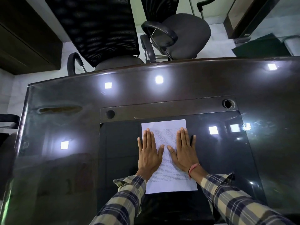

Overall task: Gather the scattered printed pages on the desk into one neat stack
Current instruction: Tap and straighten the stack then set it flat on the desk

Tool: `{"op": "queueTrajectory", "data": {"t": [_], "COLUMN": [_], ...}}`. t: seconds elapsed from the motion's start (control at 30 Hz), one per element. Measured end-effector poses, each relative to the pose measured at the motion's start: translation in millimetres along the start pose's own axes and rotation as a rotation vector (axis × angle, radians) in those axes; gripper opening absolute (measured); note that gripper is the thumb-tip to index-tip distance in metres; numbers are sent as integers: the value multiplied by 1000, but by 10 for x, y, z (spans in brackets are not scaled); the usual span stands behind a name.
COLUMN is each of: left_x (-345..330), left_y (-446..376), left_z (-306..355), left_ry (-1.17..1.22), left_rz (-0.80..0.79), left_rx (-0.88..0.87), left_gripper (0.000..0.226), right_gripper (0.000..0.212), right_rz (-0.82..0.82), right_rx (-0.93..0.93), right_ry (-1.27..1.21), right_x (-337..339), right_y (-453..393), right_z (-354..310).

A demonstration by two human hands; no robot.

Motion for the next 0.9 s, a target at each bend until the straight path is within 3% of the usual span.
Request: {"op": "queueTrajectory", "data": {"t": [0.2,0.47,0.67,0.9], "left_x": [-51,-300,-236,-247], "left_y": [289,335,372,579], "left_z": [73,33,66,251], "left_ry": [-35,-26,-20,-50], "left_rz": [58,-8,17,68], "left_rx": [0,-3,7,-114], "left_gripper": [82,81,80,70], "right_gripper": [89,86,87,76], "right_rz": [36,47,-22,-25], "right_rx": [30,32,15,312], "right_ry": [9,-27,36,262], "right_x": [-66,-231,-248,-101], "right_y": [282,358,342,189], "right_z": [-38,21,29,-304]}}
Point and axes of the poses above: each hand's wrist, its own y-axis away from the middle knuckle, its own x-axis out of the back of the hand, z = x × y, the point moved 7 cm from there along -y, towards the middle knuckle, and after that the axes turned 12 degrees about -z, right-handed, at the moved point
